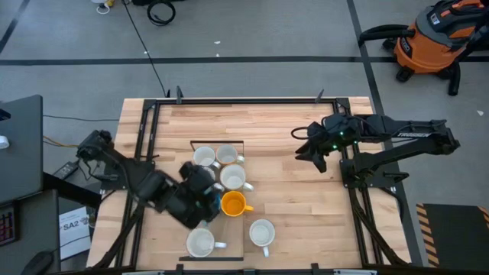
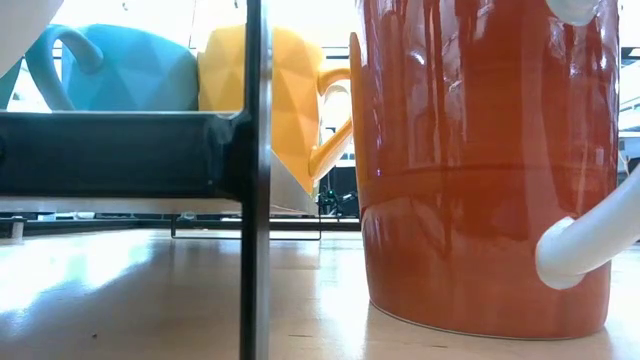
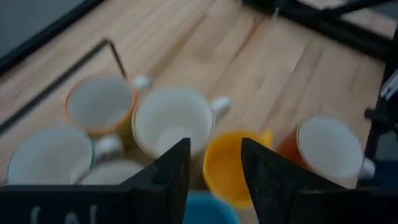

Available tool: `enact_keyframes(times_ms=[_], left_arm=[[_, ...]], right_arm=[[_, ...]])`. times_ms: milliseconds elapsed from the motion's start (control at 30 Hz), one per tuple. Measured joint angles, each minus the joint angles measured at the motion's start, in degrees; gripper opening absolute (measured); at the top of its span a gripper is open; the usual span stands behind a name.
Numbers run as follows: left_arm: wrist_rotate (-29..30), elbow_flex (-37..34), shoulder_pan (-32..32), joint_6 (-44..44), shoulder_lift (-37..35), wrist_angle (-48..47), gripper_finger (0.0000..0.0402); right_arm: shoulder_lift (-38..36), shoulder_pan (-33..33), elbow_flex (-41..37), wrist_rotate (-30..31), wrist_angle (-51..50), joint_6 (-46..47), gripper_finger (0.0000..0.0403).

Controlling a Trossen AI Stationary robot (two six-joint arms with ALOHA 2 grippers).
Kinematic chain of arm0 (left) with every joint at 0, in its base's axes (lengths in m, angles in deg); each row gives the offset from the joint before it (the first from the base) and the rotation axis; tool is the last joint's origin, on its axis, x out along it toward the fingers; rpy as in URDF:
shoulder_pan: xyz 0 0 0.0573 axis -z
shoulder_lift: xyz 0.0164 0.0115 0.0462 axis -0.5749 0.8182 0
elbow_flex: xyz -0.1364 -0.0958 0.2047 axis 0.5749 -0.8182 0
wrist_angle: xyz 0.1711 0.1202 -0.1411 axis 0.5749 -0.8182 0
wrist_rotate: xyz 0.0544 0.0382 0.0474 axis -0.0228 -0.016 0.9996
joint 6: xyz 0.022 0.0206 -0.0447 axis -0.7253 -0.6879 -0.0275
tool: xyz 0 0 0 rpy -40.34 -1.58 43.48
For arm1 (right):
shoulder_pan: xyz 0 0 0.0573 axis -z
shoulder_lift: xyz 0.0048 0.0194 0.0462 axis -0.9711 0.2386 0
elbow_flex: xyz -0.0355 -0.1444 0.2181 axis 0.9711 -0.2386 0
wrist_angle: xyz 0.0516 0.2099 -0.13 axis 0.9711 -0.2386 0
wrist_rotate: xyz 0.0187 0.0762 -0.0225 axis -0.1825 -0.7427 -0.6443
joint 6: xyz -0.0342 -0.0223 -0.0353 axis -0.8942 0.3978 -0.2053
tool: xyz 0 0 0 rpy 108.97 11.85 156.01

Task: Place coffee mugs
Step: Put the orange mug on the shelf

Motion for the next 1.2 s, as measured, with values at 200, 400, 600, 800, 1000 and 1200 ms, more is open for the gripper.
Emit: enact_keyframes(times_ms=[200,400,600,800,1000,1200], left_arm=[[-2.6,0.0,-4.4,-8.9,-0.1,10.6,0.0149],[-6.0,0.0,-5.8,-9.7,0.0,18.0,0.0149],[-6.1,0.0,-4.6,-9.7,-0.1,18.9,0.0149],[-6.1,0.0,-3.5,-9.2,0.0,18.9,0.0149],[-6.1,0.0,-2.4,-9.2,0.0,19.0,0.0149],[-6.2,0.0,-2.4,-9.2,0.0,19.1,0.0149]], right_arm=[[0.5,-5.1,0.0,-5.5,5.5,7.0,0.0130],[4.8,-13.5,0.0,-5.2,13.2,12.5,0.0130],[10.0,-22.4,0.0,0.4,16.1,20.1,0.0130],[15.7,-32.6,0.0,9.2,16.6,30.9,0.0130],[22.1,-38.7,0.0,13.4,19.0,41.0,0.0130],[27.9,-39.7,0.0,14.2,23.7,45.6,0.0130]])
